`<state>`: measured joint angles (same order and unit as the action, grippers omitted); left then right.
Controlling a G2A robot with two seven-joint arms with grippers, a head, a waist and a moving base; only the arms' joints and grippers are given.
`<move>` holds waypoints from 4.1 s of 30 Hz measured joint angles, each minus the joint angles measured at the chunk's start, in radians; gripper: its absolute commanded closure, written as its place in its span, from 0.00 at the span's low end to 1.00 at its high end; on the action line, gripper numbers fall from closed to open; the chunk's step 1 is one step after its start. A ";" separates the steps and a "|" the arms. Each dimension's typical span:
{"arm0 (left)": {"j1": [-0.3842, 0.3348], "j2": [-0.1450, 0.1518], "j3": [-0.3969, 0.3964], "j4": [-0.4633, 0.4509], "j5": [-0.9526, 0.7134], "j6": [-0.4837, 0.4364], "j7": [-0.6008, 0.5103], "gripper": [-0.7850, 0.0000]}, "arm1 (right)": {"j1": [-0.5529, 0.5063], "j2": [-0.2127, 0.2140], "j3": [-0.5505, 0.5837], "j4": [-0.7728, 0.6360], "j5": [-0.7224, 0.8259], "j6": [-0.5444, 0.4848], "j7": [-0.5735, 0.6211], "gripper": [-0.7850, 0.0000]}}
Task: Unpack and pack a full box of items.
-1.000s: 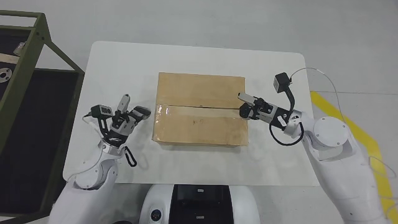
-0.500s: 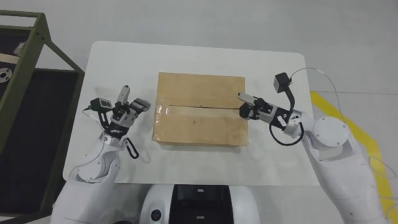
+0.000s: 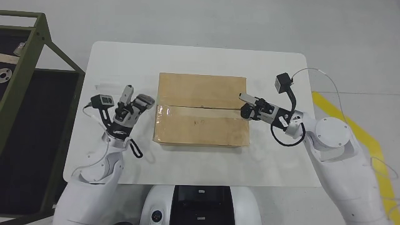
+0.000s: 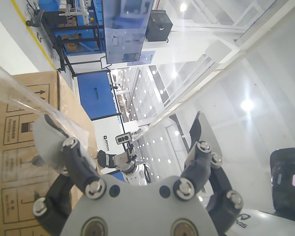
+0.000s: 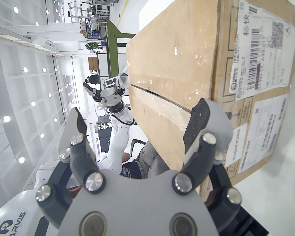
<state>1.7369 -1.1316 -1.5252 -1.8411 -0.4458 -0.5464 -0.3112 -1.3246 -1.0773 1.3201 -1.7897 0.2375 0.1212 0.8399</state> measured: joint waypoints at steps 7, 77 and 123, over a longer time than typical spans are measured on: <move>0.007 -0.006 0.011 -0.034 0.061 -0.017 0.009 0.00 | 0.000 0.000 0.000 0.000 0.000 0.000 0.000 0.00; 0.062 0.001 -0.405 0.045 0.172 0.057 -0.010 0.00 | 0.000 0.000 0.000 0.000 0.000 0.000 0.000 0.00; -0.021 0.005 -0.485 0.102 0.144 0.117 -0.026 0.00 | 0.084 -0.024 -0.106 -0.086 0.097 -0.004 -0.078 0.00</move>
<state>1.7155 -1.1269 -2.0098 -1.7391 -0.3015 -0.4292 -0.3372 -1.2405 -1.1014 1.2139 -1.8758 0.3344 0.1175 0.7616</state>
